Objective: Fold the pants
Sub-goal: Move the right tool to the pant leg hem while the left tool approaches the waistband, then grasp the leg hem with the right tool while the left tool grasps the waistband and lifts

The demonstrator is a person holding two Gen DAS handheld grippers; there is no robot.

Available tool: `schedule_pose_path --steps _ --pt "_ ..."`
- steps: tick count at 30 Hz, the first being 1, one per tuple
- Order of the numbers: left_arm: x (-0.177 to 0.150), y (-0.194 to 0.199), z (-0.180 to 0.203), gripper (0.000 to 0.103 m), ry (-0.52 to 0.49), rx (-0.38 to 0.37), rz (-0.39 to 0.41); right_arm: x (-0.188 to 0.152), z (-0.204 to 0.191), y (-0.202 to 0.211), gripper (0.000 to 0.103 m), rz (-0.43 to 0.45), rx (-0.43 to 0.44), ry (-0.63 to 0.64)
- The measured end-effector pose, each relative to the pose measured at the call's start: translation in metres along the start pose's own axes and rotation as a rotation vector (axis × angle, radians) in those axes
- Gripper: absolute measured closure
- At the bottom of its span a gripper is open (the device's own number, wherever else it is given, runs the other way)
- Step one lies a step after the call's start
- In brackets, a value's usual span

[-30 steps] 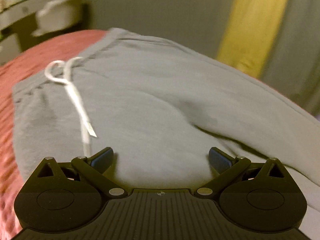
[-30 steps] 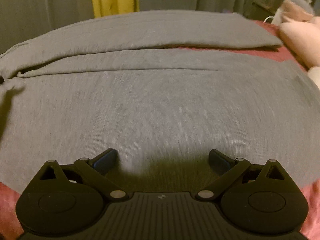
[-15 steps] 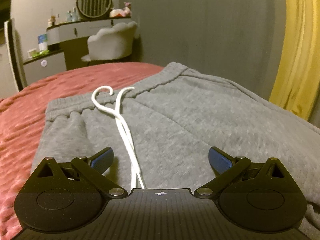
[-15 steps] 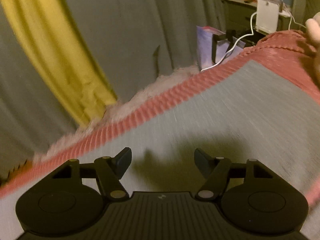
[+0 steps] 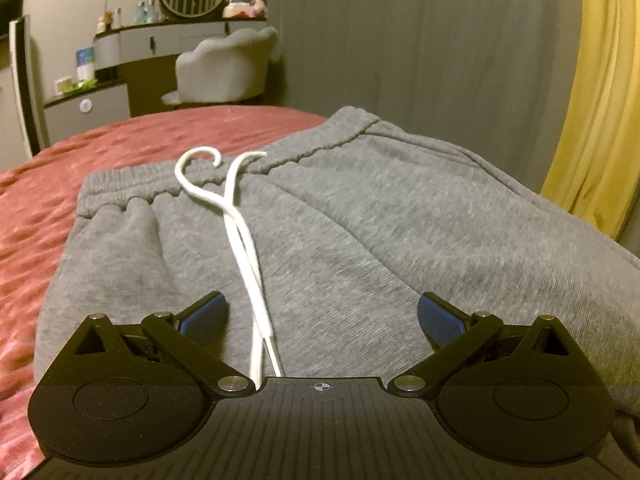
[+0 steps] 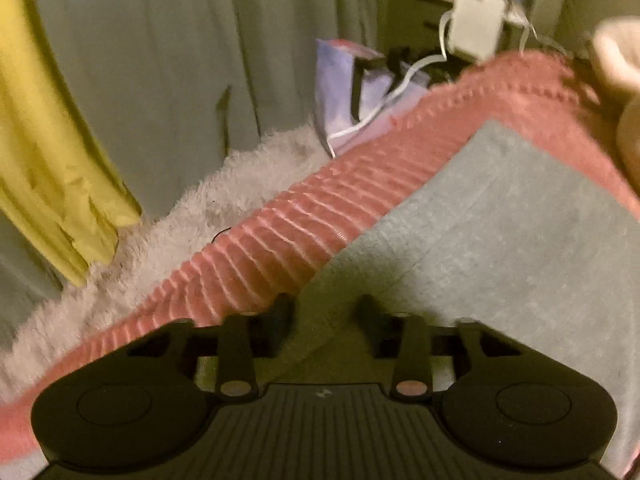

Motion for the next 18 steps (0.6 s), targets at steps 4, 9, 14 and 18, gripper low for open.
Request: schedule_pose_path --steps 4,9,14,18 --pt "0.001 -0.001 -0.002 0.0 0.012 -0.011 -0.009 -0.006 0.025 0.036 0.099 0.056 0.101 0.004" --pt "0.003 -0.004 -0.008 0.0 0.043 -0.041 -0.026 -0.054 0.098 0.144 0.099 0.249 0.303 0.021" --pt "0.013 -0.001 -0.027 0.0 0.142 -0.125 -0.032 -0.165 0.195 0.208 0.099 0.246 0.358 -0.01" --pt "0.036 0.011 -0.041 0.0 0.21 -0.25 -0.023 -0.236 0.249 0.183 0.103 0.1 0.244 -0.115"
Point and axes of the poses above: each gripper's, at about its wrist camera, not at the fingertips, and y roughly against the way its jaws point, z to its right, x to its top, the point moved 2 cm from there along -y, roughly the way its jaws point, and after that the axes turned 3 degrees about x, right-handed, at the moved point
